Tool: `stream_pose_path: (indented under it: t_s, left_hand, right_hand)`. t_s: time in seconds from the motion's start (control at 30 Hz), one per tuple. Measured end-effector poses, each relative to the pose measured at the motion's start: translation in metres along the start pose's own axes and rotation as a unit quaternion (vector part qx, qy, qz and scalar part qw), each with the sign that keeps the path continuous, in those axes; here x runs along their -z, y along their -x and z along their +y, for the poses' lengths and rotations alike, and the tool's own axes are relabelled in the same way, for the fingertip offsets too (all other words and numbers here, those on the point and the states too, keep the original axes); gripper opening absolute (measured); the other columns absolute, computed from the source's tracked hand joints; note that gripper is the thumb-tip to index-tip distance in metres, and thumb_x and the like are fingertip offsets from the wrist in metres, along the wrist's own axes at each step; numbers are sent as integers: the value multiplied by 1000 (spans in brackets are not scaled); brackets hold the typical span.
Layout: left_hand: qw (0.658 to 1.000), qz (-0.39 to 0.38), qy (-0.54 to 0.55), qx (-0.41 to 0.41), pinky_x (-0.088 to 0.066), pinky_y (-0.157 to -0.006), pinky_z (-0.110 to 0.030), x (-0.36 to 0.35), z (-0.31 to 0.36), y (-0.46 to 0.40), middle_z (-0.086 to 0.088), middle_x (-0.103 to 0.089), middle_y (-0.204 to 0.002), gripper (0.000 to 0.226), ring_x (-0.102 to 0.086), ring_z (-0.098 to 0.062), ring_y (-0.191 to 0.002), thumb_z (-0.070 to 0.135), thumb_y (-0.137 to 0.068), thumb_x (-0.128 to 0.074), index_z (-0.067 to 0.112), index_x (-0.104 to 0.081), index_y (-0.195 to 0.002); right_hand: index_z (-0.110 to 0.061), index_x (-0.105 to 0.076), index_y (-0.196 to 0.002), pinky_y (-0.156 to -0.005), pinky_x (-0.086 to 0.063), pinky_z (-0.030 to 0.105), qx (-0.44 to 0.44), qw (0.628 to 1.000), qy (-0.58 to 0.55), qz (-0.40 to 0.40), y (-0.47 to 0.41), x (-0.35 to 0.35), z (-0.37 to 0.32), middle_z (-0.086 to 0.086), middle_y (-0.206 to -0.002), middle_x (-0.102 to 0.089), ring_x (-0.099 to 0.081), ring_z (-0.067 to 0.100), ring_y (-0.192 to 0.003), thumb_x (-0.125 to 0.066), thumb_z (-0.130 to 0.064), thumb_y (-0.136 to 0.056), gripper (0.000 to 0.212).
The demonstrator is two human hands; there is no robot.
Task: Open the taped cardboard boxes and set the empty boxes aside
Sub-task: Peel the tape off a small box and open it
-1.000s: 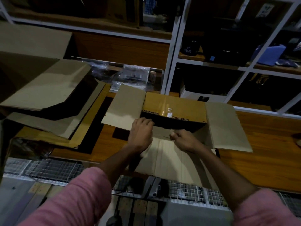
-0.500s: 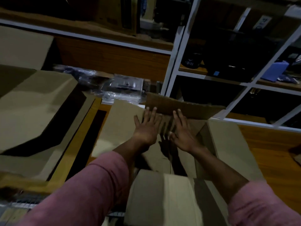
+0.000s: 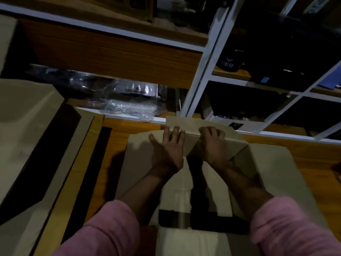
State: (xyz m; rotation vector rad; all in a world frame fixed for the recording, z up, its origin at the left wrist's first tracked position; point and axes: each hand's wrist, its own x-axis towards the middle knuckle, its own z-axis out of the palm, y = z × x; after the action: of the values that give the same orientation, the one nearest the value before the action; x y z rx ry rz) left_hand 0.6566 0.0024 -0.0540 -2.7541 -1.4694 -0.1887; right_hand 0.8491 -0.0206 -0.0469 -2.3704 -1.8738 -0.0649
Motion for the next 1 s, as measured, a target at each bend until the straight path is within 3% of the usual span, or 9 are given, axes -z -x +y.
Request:
stream_pose_path:
  t_s: [0.17, 0.27, 0.37, 0.43, 0.57, 0.7, 0.83, 0.9, 1.0]
  left_hand:
    - [1000, 6, 16, 1, -17, -105, -77, -5, -5, -4, -12, -10, -171, 81, -6, -42, -156, 43, -95, -46, 18, -12, -163]
    - [1000, 2, 23, -8, -19, -106, -75, -3, -8, -6, -12, -11, -171, 80, -4, -39, -157, 47, -94, -44, 19, -15, -163]
    - [998, -17, 62, 18, -26, -106, -75, 1, -11, 1, -12, -28, -166, 68, -19, -38, -154, 43, -90, -41, 15, -42, -153]
    - [998, -6, 48, 37, -29, -105, -76, 11, -15, 7, -13, -40, -160, 64, -34, -40, -148, 42, -88, -35, 13, -57, -141]
    - [998, -25, 35, 47, -10, -113, -76, 34, 0, 28, -11, -20, -168, 56, -14, -36, -154, 37, -100, -43, 18, -40, -152]
    - [999, 6, 33, 10, -18, -109, -77, 35, 35, 89, -13, -45, -156, 46, -33, -37, -148, 39, -91, -53, 15, -62, -130]
    - [998, -30, 54, -16, -14, -116, -67, 41, 63, 150, 1, -47, -153, 46, -32, -25, -146, 49, -102, -34, 25, -56, -135]
    - [996, -23, 79, -32, -11, -118, -67, 39, 72, 184, 5, -58, -137, 52, -41, -21, -139, 58, -103, -24, 28, -60, -125]
    - [998, -32, 36, -41, -18, -117, -65, 38, 73, 210, 2, -62, -127, 65, -53, -20, -124, 70, -100, -16, 25, -58, -123]
  right_hand:
    - [-21, -61, -117, -80, -45, 45, -47, 998, 16, 31, -5, -10, -9, 7, -120, -62, -50, 37, -113, -73, -8, -79, 42]
    - [-20, -60, -121, -87, -45, 46, -58, 998, -6, 20, -5, -12, -10, 9, -125, -61, -50, 37, -117, -75, -9, -78, 47]
    - [-11, -55, -137, -102, -42, 46, 7, 999, -50, 13, 1, -6, -7, 17, -138, -54, -45, 41, -126, -68, -8, -82, 56]
    - [-6, -57, -135, -103, -42, 44, 36, 995, -89, 28, 16, 1, -4, 19, -137, -56, -49, 41, -124, -66, -7, -85, 51]
    - [-10, -71, -114, -80, -52, 34, 29, 977, -207, 40, 72, 29, 4, 12, -107, -73, -67, 31, -97, -57, -7, -96, 23]
    - [-17, -72, -110, -77, -54, 27, 29, 964, -262, -34, 153, 58, 28, -3, -96, -76, -71, 12, -86, -54, -14, -102, 20]
    - [-22, -74, -104, -76, -57, 36, 34, 965, -261, -15, 230, 70, 45, -9, -91, -74, -67, 6, -81, -51, -31, -104, 25]
    - [-26, -71, -118, -86, -54, 35, 53, 965, -251, -49, 258, 73, 50, -9, -108, -73, -65, 5, -94, -48, -43, -104, 31]
    - [-32, -47, -147, -104, -35, 39, 92, 977, -158, -112, 283, 67, 54, -9, -136, -59, -52, 12, -123, -43, -68, -97, 61]
